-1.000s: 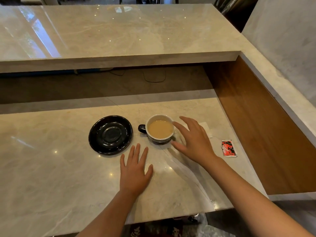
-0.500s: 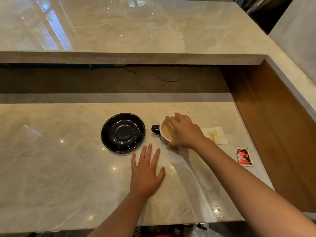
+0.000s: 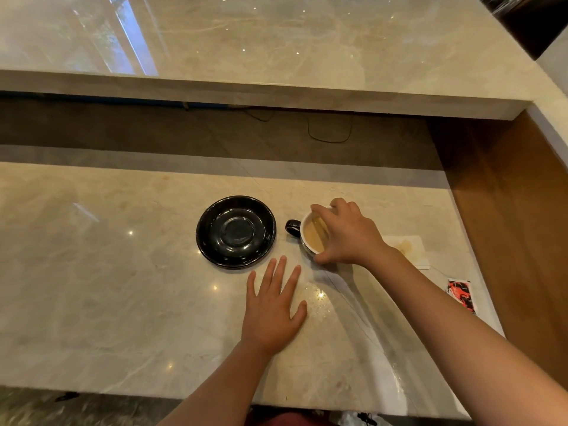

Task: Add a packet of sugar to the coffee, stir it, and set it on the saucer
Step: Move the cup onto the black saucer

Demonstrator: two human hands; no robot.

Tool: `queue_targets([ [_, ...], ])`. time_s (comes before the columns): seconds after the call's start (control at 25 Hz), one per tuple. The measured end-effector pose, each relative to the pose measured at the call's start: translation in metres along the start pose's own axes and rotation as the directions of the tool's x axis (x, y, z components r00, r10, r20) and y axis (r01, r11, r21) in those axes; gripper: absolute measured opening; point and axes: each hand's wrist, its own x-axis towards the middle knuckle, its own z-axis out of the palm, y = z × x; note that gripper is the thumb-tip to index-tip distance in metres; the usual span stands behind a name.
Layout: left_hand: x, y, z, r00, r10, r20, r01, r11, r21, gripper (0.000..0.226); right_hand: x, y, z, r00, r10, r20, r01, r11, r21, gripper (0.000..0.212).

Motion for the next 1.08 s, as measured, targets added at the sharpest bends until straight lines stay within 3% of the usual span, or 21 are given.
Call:
queue_targets([
  [0.2, 0.001, 0.000, 0.000, 1.000, -0.011, -0.008, 0.011, 1.000, 0.002, 0.065, 0.015, -0.014, -0.012, 0.999, -0.043, -0.030, 0.044, 0.998, 0.047, 0.094],
  [0.6, 0.001, 0.003, -0.004, 1.000, -0.023, -0.002, 0.023, 1.000, -0.007, 0.066, 0.055, -0.095, -0.023, 0.954, -0.299, -0.033, 0.301, 0.951, 0.075, 0.095],
  [1.08, 0.001, 0.003, -0.007, 0.999, -0.030, 0.020, 0.031, 0.998, -0.057, 0.063, 0.077, -0.128, -0.001, 0.933, -0.360, 0.006, 0.360, 0.933, -0.022, 0.091],
])
